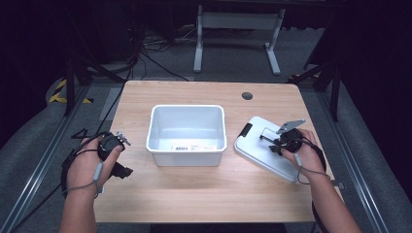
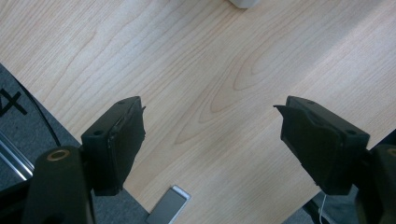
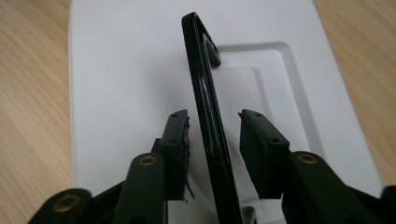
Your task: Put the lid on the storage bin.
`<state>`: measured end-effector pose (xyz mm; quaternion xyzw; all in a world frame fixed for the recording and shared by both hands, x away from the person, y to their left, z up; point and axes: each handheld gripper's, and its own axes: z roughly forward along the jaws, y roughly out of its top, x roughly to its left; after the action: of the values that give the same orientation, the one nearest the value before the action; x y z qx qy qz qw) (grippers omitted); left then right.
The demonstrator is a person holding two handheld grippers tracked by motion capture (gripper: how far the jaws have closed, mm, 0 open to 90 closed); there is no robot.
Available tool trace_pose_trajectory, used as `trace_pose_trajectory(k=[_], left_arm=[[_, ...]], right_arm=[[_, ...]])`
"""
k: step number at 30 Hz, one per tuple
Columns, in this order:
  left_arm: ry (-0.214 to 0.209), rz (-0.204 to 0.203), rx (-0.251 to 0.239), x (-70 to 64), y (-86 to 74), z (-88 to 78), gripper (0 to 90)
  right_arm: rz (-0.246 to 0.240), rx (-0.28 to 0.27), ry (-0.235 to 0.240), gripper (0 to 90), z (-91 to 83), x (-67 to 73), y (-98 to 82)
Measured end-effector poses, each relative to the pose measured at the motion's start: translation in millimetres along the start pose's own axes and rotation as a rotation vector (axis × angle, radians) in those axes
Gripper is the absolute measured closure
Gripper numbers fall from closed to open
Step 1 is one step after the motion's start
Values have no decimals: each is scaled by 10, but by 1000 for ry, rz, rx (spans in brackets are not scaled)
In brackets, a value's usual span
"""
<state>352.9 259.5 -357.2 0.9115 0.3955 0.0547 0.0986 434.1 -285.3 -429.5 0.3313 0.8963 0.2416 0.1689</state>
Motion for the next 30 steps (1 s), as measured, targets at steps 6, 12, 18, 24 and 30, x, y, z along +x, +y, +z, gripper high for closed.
trace_pose_trajectory(k=[6, 12, 18, 24, 30], left_arm=[[2, 8, 8, -17, 16, -1, 220], [2, 8, 1, -18, 12, -1, 220], [6, 10, -5, -18, 11, -10, 220], [1, 13, -1, -15, 19, 10, 220], [-3, 9, -2, -9, 17, 12, 220]], right_arm=[[-10, -4, -3, 723, 15, -2, 43], [-41, 19, -11, 796, 31, 4, 74], [-60, 20, -21, 827, 5, -43, 86], [-58, 24, -8, 840, -40, -52, 101], [-63, 8, 3, 841, -183, -46, 122]])
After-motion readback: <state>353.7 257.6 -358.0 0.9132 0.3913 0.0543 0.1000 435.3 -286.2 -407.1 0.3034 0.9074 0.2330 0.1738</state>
